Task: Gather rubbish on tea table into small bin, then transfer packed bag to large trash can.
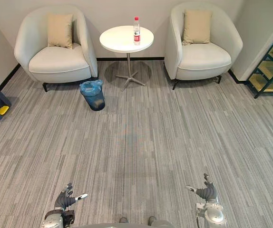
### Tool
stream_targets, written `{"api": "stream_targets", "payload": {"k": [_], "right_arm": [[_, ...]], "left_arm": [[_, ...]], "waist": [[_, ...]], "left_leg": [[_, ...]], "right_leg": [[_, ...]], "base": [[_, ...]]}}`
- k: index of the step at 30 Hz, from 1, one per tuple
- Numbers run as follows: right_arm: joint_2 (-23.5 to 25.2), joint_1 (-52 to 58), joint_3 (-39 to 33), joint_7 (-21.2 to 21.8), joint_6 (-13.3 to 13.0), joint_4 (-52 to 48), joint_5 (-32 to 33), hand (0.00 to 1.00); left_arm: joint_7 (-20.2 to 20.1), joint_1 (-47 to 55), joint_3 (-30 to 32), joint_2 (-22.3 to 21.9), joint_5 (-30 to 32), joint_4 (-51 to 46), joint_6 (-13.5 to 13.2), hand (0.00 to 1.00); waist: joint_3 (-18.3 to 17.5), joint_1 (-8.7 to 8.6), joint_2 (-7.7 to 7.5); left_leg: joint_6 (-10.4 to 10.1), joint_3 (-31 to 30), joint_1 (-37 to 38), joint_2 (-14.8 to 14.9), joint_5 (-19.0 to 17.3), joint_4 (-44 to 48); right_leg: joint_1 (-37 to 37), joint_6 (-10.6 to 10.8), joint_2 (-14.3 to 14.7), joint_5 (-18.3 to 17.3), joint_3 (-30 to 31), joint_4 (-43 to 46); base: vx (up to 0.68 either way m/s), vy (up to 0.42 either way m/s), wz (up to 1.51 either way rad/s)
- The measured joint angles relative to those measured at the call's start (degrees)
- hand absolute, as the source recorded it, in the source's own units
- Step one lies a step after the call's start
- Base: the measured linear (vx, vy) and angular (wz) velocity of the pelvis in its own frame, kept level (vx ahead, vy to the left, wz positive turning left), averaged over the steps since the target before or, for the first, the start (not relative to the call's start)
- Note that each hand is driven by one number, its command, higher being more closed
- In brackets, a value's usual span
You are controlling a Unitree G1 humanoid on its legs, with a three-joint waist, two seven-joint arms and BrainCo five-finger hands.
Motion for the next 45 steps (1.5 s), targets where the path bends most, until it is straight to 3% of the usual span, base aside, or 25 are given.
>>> {"api": "stream_targets", "payload": {"k": [17, 23, 26, 28, 30, 33, 35, 36, 37, 38, 39, 40, 41, 42, 43, 44, 45], "right_arm": [[0.2, -1.1, 0.0, -0.1, 0.3, 0.1, 2.5, 0.00], [0.2, -4.0, 0.0, -1.0, 1.4, 0.3, 2.6, 0.00], [0.1, -4.7, -0.2, -1.8, 1.5, 0.9, 2.7, 0.00], [0.2, -4.9, -0.1, -1.8, 1.6, 1.9, 2.8, 0.00], [0.4, -4.8, 0.5, -1.9, 1.9, 1.8, 3.1, 0.00], [0.5, -5.2, 0.6, -1.9, 2.3, 1.7, 3.1, 0.00], [-0.1, -6.1, 0.6, -1.9, 2.3, 1.8, 3.3, 0.00], [-1.0, -6.6, 0.7, -1.9, 2.4, 1.7, 4.1, 0.00], [-1.5, -6.6, 0.7, -2.2, 2.4, 1.4, 4.3, 0.00], [-1.6, -6.4, 0.7, -2.5, 2.4, 1.1, 4.3, 0.00], [-2.3, -6.8, 0.8, -2.8, 2.5, 0.7, 4.3, 0.00], [-2.2, -7.3, 1.3, -2.6, 2.5, -0.3, 4.3, 0.00], [-2.3, -7.3, 1.5, -2.6, 2.5, -0.8, 4.4, 0.00], [-2.4, -6.7, 2.8, -2.7, 2.4, -1.8, 4.4, 0.00], [-2.3, -6.5, 3.6, -2.7, 2.1, -2.4, 4.4, 0.00], [-1.6, -7.2, 4.9, -2.8, 1.4, -2.8, 4.4, 0.00], [-0.8, -8.0, 5.5, -2.9, 1.1, -3.0, 4.9, 0.00]], "left_arm": [[0.0, -0.5, -0.4, 0.3, 1.0, -4.0, 0.1, 0.00], [0.2, -0.4, -0.4, 0.1, 0.9, -7.5, 0.1, 0.00], [0.4, -0.6, -0.4, 0.0, -0.2, -10.2, 0.1, 0.00], [0.8, -0.9, -0.6, -0.2, -0.4, -11.0, 0.1, 0.00], [1.6, -2.0, -2.1, 0.3, -0.8, -11.1, 0.1, 0.00], [2.6, -2.6, -2.6, 0.4, -2.0, -11.1, 0.2, 0.00], [2.8, -4.6, -2.7, 0.2, -2.5, -11.1, 0.2, 0.00], [2.9, -6.2, -2.7, -0.3, -2.5, -11.1, 0.1, 0.00], [2.9, -6.9, -2.8, -0.4, -2.5, -11.0, 0.1, 0.00], [3.0, -7.0, -3.0, -0.5, -2.5, -11.0, 0.1, 0.00], [3.0, -7.8, -3.2, -1.2, -2.4, -10.1, 0.1, 0.00], [2.9, -8.2, -3.7, -1.6, -2.4, -9.8, 0.1, 0.00], [2.8, -8.2, -3.7, -2.1, -2.4, -9.8, 0.1, 0.00], [2.8, -7.4, -3.7, -3.4, -2.5, -9.8, 0.0, 0.00], [2.7, -6.8, -3.8, -3.8, -2.5, -10.0, -0.1, 0.00], [2.6, -6.0, -3.9, -3.8, -2.5, -10.0, -0.2, 0.00], [2.7, -5.9, -3.9, -3.8, -2.5, -9.9, -0.2, 0.00]], "waist": [[0.2, -0.55, 0.04], [1.4, 0.08, 0.80], [2.1, 0.51, 0.86], [3.0, 0.84, 0.49], [4.4, 0.42, 0.21], [4.9, 0.10, -0.02], [6.1, -1.27, 0.82], [6.2, -2.18, 1.02], [6.4, -2.33, 1.23], [6.4, -2.53, 1.27], [6.9, -2.27, 2.98], [7.0, -2.47, 2.93], [7.3, -2.65, 3.00], [7.6, -2.48, 2.77], [8.0, -1.97, 2.17], [8.2, -1.33, 1.92], [8.4, -0.01, 1.52]], "left_leg": [[0.1, 1.6, -1.5, 0.2, -0.3, 0.4], [1.0, 4.3, -5.8, 0.9, -4.1, 5.6], [1.7, 4.7, -8.1, 0.7, -8.3, 11.0], [2.0, 4.6, -7.7, 0.2, -11.4, 13.4], [3.5, 3.0, -4.8, -0.1, -14.6, 15.3], [2.8, 1.8, -1.2, 0.0, -16.9, 14.7], [2.7, -0.5, 1.2, 1.5, -17.4, 13.6], [1.9, -1.6, 3.4, 3.2, -17.4, 11.5], [-0.3, -2.7, 4.8, 3.8, -17.5, 11.1], [-1.1, -3.4, 5.6, 4.3, -17.9, 11.7], [-3.3, -3.2, 5.5, 6.6, -17.4, 15.1], [-6.3, -3.3, 3.2, 7.0, -13.4, 22.8], [-5.7, -3.3, 2.0, 7.0, -10.1, 27.7], [-3.5, -3.1, -1.4, 7.4, 0.9, 39.7], [-3.4, -2.9, -3.5, 8.9, 1.9, 46.3], [-0.9, 0.1, -8.0, 12.1, -0.3, 58.8], [0.4, 2.8, -12.5, 14.2, -2.8, 66.3]], "right_leg": [[-1.8, 0.0, 0.1, 0.1, 1.1, 0.0], [-5.4, 0.4, 0.5, -0.6, 3.5, 1.7], [-9.3, 1.9, 0.0, -5.9, 3.6, 10.6], [-12.7, 3.2, -0.9, -9.2, 2.8, 21.1], [-20.5, 4.2, -2.6, -11.1, -1.1, 39.4], [-25.6, 3.8, -3.3, -12.5, -3.9, 37.4], [-28.1, 3.1, -2.8, -11.1, -5.5, 29.9], [-30.2, 2.6, -1.8, -7.3, -6.3, 23.8], [-31.3, 1.1, -1.0, -0.2, -6.3, 19.2], [-31.1, -0.7, -0.9, 4.6, -6.4, 18.7], [-30.9, -3.0, -0.4, 2.0, -8.2, 22.9], [-29.2, -3.9, -0.9, -1.4, -9.2, 25.0], [-27.0, -4.4, -1.0, -2.5, -9.7, 25.1], [-20.7, -5.6, -0.8, -4.4, -10.1, 23.4], [-17.5, -6.0, -0.4, -4.9, -10.0, 21.8], [-11.9, -7.0, 1.0, -5.7, -9.2, 19.1], [-7.0, -7.8, 1.7, -6.2, -8.1, 16.3]], "base": [[0.00, 0.004, -0.04], [0.03, 0.030, -0.24], [0.12, 0.042, -0.08], [0.11, 0.030, -0.04], [0.23, 0.024, 0.17], [0.40, 0.001, 0.25], [0.53, -0.067, 0.65], [0.63, -0.125, 0.68], [0.66, -0.143, 0.63], [0.72, -0.162, 0.39], [0.86, -0.231, 0.36], [0.72, -0.194, 0.31], [0.84, -0.261, 0.44], [0.57, -0.178, 0.27], [0.82, -0.244, 0.12], [0.51, -0.141, -0.20], [0.63, -0.153, -0.29]]}}
